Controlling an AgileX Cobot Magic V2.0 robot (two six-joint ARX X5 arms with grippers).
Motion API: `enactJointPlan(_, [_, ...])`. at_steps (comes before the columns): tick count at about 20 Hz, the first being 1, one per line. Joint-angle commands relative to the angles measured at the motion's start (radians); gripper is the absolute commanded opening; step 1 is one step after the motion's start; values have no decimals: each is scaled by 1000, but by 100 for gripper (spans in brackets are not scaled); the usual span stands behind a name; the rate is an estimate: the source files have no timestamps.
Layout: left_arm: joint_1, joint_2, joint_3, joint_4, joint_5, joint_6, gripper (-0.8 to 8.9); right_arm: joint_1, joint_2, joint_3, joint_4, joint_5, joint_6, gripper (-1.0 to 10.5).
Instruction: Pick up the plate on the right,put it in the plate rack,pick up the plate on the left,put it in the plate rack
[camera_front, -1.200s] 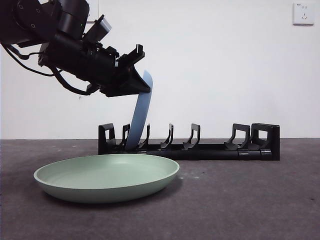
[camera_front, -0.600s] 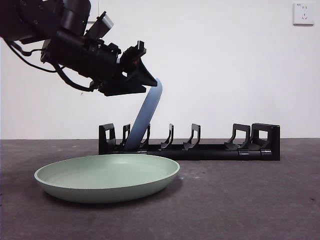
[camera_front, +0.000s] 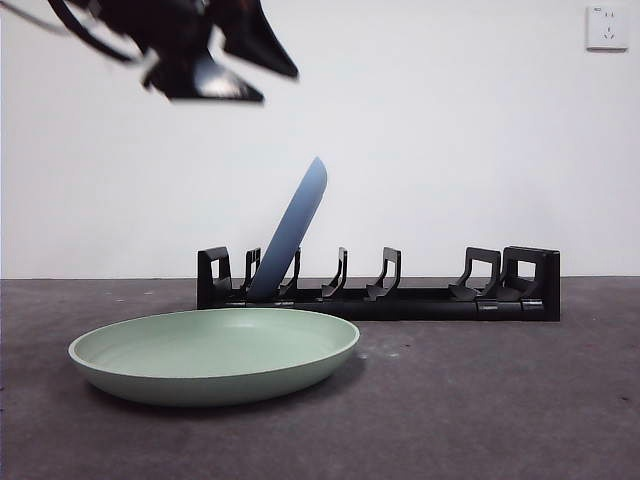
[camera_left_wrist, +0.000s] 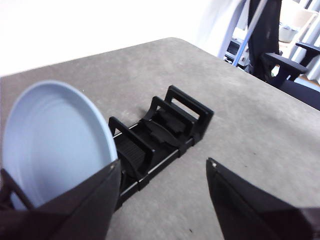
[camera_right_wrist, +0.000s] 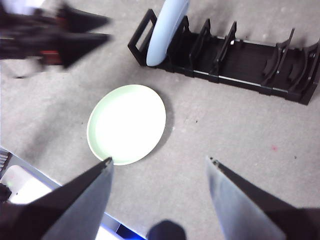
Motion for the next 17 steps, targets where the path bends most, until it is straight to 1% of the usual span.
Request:
enactJointPlan(1, [2, -124, 0, -122, 3, 90, 292, 1, 37, -2, 6, -7, -7, 316])
enactJointPlan(4, [1, -303, 0, -312, 3, 209, 292, 4, 116, -2, 18, -57, -8, 316])
enactJointPlan(7, [1, -457, 0, -469, 2, 310, 295, 59, 211, -2, 40, -66, -7, 316])
enactJointPlan(8, [1, -505, 0, -512, 0, 333, 339, 83, 249, -2, 48, -65, -7, 316])
enactJointPlan(9, [1, -548, 0, -552, 0, 351, 398, 109, 287, -2, 61, -57, -7, 316])
enactJointPlan(10, [1, -592, 0, -596, 0, 369, 418, 142, 332, -2, 83, -43, -5, 316])
enactJointPlan(12, [1, -657, 0, -680, -4, 388, 418, 209, 416, -2, 130, 2, 10, 316])
enactJointPlan(15, [1, -722, 0, -789, -4, 387, 418, 291, 540, -2, 184, 77, 19, 316])
enactJointPlan(17, [1, -745, 0, -824, -4, 388, 418, 326, 600, -2, 208, 103, 28, 316])
